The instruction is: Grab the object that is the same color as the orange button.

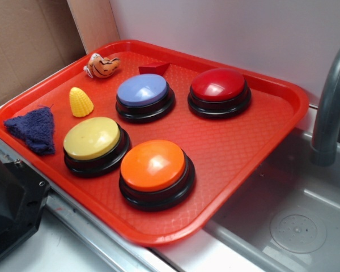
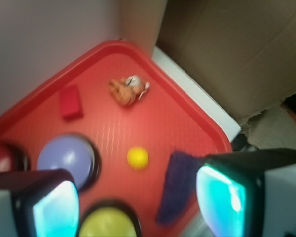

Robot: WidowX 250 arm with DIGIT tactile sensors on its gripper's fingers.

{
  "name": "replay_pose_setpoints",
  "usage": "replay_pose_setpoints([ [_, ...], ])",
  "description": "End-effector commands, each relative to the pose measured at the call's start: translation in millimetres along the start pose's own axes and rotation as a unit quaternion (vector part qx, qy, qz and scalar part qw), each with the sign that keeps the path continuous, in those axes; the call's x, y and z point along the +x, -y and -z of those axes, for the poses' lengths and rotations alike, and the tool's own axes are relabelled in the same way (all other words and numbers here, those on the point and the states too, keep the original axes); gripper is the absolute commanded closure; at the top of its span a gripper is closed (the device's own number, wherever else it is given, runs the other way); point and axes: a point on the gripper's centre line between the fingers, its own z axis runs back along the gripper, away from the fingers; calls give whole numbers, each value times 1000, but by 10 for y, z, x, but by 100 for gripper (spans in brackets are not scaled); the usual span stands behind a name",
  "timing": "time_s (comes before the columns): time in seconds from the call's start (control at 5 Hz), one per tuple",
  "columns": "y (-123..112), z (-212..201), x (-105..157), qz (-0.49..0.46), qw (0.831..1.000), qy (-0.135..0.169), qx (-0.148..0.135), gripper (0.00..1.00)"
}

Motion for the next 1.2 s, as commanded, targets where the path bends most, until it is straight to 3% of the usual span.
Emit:
replay_pose_setpoints([
  [0.0,7,625,660,-90,995,34,31,0],
  [0.2,157,950,790,-92,995,27,16,0],
  [0.4,375,1166,730,-82,997,-1,7,0],
  [0.8,121,1234,402,-81,995,-41,39,0],
  [1.0,127,1347,432,-75,995,-35,53,0],
])
